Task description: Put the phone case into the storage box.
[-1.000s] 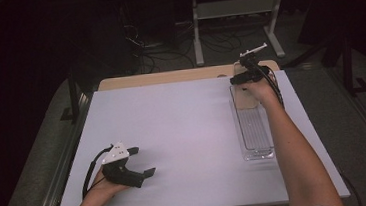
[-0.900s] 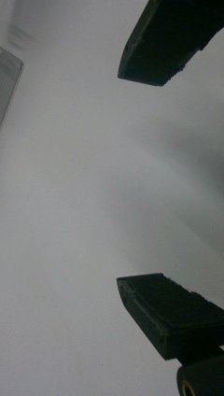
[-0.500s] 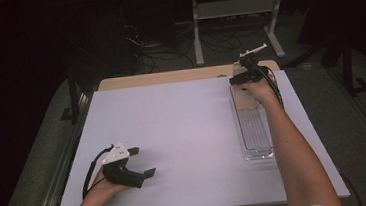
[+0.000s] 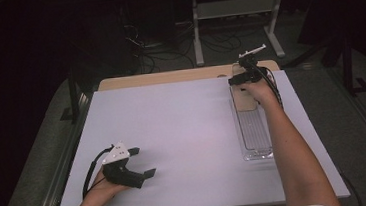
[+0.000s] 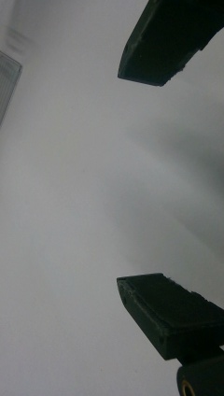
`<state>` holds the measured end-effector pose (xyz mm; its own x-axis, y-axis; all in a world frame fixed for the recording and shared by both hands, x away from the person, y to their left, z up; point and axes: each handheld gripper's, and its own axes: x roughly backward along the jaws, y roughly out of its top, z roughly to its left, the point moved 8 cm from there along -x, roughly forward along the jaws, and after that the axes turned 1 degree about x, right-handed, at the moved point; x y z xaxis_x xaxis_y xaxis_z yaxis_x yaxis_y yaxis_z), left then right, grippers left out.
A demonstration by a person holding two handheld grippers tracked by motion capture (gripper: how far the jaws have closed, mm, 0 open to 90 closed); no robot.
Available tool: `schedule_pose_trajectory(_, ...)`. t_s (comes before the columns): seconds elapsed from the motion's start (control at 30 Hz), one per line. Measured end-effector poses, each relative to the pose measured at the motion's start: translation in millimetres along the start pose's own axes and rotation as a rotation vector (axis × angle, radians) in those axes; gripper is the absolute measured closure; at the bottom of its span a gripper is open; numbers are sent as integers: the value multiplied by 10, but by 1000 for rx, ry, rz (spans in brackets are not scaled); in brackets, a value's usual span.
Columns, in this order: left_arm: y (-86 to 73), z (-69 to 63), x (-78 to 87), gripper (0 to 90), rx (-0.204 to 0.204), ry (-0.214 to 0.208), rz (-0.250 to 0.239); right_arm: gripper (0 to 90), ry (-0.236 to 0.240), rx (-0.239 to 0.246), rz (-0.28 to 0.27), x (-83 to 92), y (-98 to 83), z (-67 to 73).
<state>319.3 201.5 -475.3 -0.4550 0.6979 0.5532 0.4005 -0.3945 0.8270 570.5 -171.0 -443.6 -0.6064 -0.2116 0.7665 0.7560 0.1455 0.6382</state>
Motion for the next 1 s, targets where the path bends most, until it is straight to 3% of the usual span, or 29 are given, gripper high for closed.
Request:
schedule_pose_trajectory(0.07, 2, -12, 1, 22, 14, -1, -1, 88, 3, -1, -2, 0, 1, 0)
schedule_pose_trajectory(0.5, -5, -13, -3, 22, 11, -5, 1, 33, 8, -7, -17, 16, 15, -31)
schedule_pose_trajectory(1.0, -13, -6, 4, 22, -10, -3, 17, 29, 26, 7, -55, 144, 107, 8)
